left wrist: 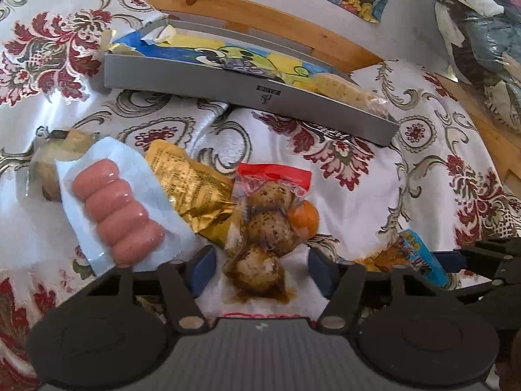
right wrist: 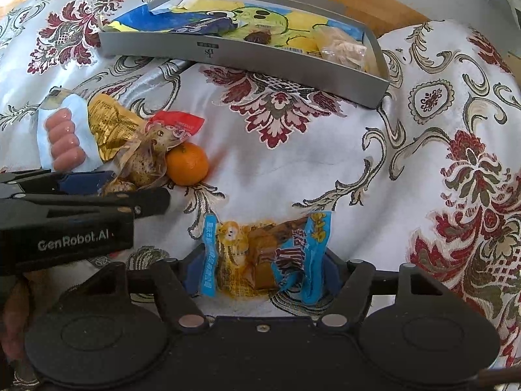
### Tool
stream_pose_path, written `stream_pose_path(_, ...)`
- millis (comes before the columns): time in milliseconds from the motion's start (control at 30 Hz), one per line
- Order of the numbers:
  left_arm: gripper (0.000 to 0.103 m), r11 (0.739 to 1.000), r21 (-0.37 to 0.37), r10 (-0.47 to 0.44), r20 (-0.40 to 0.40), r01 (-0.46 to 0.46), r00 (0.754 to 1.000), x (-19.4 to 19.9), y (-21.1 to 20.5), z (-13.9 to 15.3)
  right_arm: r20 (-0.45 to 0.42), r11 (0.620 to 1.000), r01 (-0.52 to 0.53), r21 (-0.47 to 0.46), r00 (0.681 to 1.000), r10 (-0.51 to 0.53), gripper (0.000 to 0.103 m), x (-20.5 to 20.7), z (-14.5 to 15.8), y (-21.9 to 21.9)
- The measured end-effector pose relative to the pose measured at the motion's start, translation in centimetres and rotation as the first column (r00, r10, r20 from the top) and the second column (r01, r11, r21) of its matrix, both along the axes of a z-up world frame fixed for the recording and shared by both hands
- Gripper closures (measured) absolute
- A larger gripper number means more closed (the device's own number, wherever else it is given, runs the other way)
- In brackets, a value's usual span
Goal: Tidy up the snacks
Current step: 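Close the right tool on the blue-and-yellow bag while the left tool closes on the egg pack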
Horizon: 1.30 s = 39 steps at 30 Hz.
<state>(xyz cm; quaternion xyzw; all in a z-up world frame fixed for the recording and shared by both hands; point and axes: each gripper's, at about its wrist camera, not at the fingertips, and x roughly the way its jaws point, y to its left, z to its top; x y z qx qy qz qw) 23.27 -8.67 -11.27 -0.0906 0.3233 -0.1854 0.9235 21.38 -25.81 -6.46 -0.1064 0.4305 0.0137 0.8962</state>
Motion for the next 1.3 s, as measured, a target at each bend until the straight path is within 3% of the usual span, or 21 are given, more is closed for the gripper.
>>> stream_pose_path(333, 0.053, 1.000, -0.002, -0.008, 0.002, 0.008, 1.000, -0.4, 0.1, 0.1, 0.012, 1.000, -0.010, -0.015, 1.000, 0.011, 0.040, -0.1, -0.2, 0.2)
stream_pose_path(500, 0.054, 1.000, -0.023, 0.010, -0.005, -0.010, 1.000, -0.7, 0.4, 0.2, 0.039, 0.996, -0.035, -0.084, 0.998, 0.039, 0.050, -0.4, -0.2, 0.9)
stream_pose_path(867, 0.055, 0.999, -0.047, 0.021, -0.003, -0.021, 1.000, -1.0, 0.4, 0.3, 0.086, 0.959, -0.104, -0.264, 0.988, 0.130, 0.061, -0.9, -0.9, 2.6)
stream_pose_path(1300, 0.055, 0.997, -0.077, 0.020, 0.002, -0.020, 1.000, -1.4, 0.3, 0.5, 0.111, 0.939, -0.117, -0.325, 0.981, 0.160, 0.065, -1.4, -1.0, 3.3)
